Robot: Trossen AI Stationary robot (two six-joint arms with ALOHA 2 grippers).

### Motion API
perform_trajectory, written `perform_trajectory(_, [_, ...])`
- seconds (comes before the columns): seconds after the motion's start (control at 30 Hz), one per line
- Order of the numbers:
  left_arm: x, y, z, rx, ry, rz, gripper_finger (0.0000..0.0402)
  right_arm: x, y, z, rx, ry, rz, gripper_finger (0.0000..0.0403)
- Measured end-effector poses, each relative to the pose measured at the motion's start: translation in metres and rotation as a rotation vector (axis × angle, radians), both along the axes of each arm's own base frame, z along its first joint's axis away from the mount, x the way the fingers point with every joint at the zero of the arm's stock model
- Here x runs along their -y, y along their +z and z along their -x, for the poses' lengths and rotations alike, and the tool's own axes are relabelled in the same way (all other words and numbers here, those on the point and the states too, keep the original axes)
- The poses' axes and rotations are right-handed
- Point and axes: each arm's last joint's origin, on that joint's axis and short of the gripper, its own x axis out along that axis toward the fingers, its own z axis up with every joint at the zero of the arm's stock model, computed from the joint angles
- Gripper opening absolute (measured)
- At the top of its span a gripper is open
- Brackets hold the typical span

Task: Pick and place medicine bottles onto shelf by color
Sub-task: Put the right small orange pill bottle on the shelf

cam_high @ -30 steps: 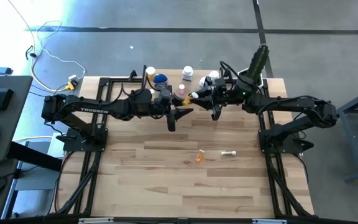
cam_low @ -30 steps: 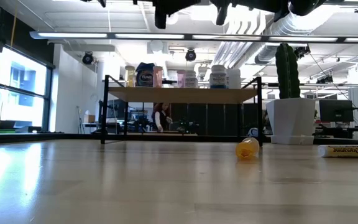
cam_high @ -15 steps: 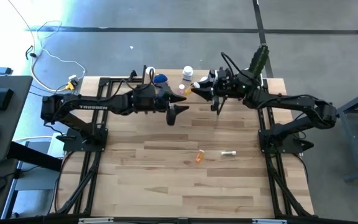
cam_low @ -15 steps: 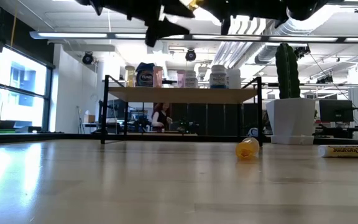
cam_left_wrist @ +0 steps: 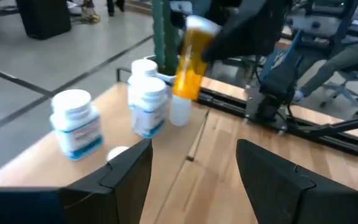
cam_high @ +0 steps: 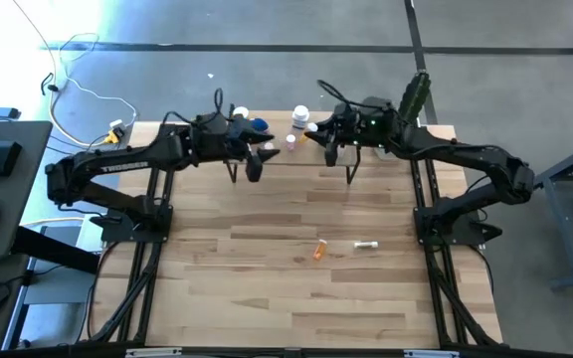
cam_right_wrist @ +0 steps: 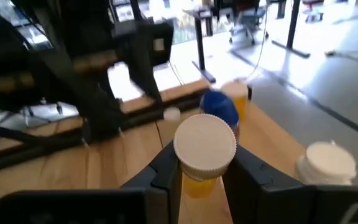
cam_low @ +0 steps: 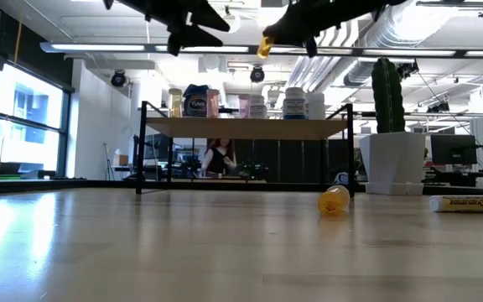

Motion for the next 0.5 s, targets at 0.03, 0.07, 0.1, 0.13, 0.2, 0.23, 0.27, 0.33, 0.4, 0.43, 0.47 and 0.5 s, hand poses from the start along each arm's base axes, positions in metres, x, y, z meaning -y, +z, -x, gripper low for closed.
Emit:
perform_trajectory(0.03, [0.0,0.002,0.003,0.001,0.003,-0.012,0.0223,0.0,-0.003,-0.002,-0.016,0.001,-0.006,0.0078])
perform_trajectory(0.07, [-0.001,0.005,0.006,0.009,0.006,-0.027,0.0223,0.0,-0.007,-0.005,-0.027,0.002,-0.011,0.0078])
perform_trajectory(0.1, [0.0,0.008,0.009,0.007,0.009,-0.036,0.0223,-0.001,-0.011,-0.008,-0.045,0.004,-0.017,0.0078])
perform_trajectory(0.13, [0.0,0.009,0.012,0.005,0.012,-0.044,0.0223,-0.001,-0.015,-0.01,-0.066,0.004,-0.025,0.0078])
perform_trajectory(0.2, [0.0,0.013,0.017,0.006,0.019,-0.052,0.0223,-0.004,-0.022,-0.017,-0.096,-0.01,-0.031,0.0078])
perform_trajectory(0.23, [0.001,0.015,0.02,0.009,0.022,-0.054,0.0223,-0.005,-0.027,-0.019,-0.119,-0.02,-0.034,0.0078])
perform_trajectory(0.27, [0.001,0.017,0.023,0.019,0.025,-0.059,0.0223,-0.006,-0.031,-0.022,-0.14,-0.03,-0.035,0.0078])
perform_trajectory(0.33, [0.002,0.021,0.029,0.023,0.033,-0.061,0.0223,-0.009,-0.038,-0.027,-0.173,-0.047,-0.034,0.0078])
perform_trajectory(0.4, [0.003,0.024,0.035,0.027,0.043,-0.064,0.0223,-0.01,-0.044,-0.031,-0.199,-0.063,-0.033,0.0078])
perform_trajectory(0.43, [0.003,0.025,0.037,0.026,0.046,-0.064,0.0223,-0.01,-0.047,-0.033,-0.207,-0.074,-0.032,0.0078])
perform_trajectory(0.47, [0.004,0.027,0.038,0.029,0.048,-0.066,0.0223,-0.011,-0.049,-0.035,-0.218,-0.091,-0.03,0.0078])
perform_trajectory(0.5, [0.005,0.027,0.04,0.025,0.05,-0.071,0.0223,-0.011,-0.051,-0.036,-0.229,-0.112,-0.029,0.0078])
